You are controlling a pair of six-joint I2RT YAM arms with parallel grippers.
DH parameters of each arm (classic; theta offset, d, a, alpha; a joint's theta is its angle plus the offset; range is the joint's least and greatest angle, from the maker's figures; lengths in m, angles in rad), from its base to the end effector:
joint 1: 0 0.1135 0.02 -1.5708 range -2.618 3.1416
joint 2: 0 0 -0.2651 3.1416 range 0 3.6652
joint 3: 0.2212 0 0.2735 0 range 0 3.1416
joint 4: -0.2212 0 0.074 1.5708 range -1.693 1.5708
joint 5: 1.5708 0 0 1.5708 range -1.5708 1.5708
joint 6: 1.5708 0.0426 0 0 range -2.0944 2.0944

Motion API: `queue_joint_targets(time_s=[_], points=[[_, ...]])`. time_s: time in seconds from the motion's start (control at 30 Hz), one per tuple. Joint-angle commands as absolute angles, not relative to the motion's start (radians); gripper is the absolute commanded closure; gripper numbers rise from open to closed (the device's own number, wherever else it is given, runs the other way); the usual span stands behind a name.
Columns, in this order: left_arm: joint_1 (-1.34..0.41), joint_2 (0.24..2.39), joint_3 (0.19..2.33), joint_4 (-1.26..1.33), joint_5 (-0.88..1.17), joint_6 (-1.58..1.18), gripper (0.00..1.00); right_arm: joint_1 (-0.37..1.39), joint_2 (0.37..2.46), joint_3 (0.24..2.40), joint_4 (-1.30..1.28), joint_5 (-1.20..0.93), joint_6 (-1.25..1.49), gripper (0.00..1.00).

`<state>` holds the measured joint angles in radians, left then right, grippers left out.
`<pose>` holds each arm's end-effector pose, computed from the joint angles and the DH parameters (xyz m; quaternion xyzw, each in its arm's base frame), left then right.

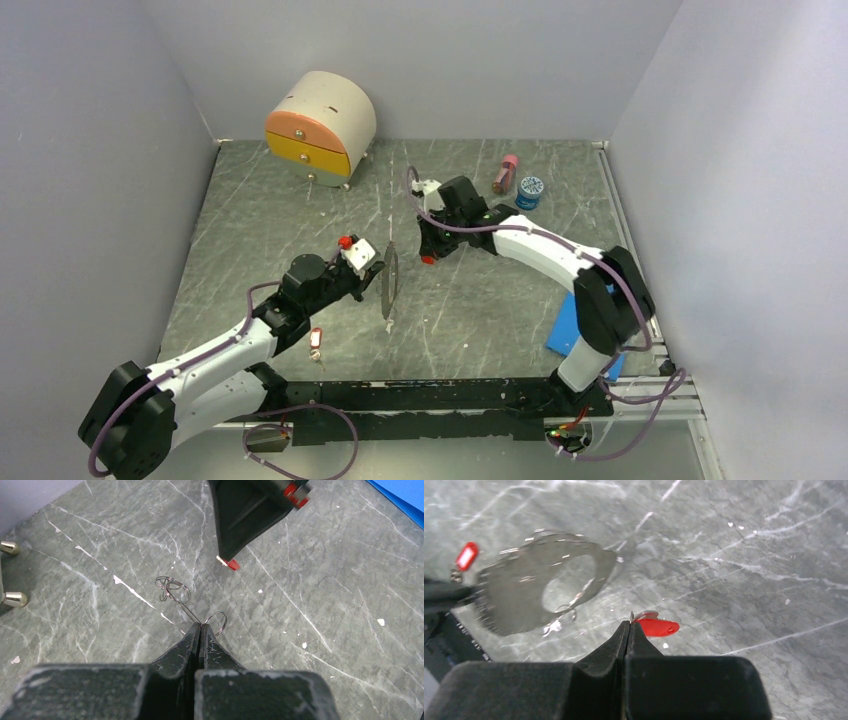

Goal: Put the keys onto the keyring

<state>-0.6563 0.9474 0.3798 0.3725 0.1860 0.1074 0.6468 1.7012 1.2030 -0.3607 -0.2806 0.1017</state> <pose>0.1823 -0.1503 0.2134 0.3414 0.6919 -0.2404 0.5890 0.3062 0.2460 0.2145 -0.2968 0.8807 0.2481 0.2733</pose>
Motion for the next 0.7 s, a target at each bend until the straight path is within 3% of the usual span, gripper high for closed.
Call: queue_joint_targets(time_s=[0.0, 0.37, 0.67], points=[[-0.660, 0.967, 0.406, 0.383, 0.194, 0.076, 0.97, 0.648, 1.602, 1.171, -0.372, -0.403, 0.034, 1.00], [-0.660, 0.991, 0.415, 0.404, 0.199, 0.057, 0.98, 0.733, 1.521, 1.131, -0.317, -0.611, -0.051, 1.00], [-0.660, 0.992, 0.414, 0.399, 0.202, 0.064, 0.97, 0.757, 1.530, 1.162, -0.243, -0.598, -0.014, 1.00]])
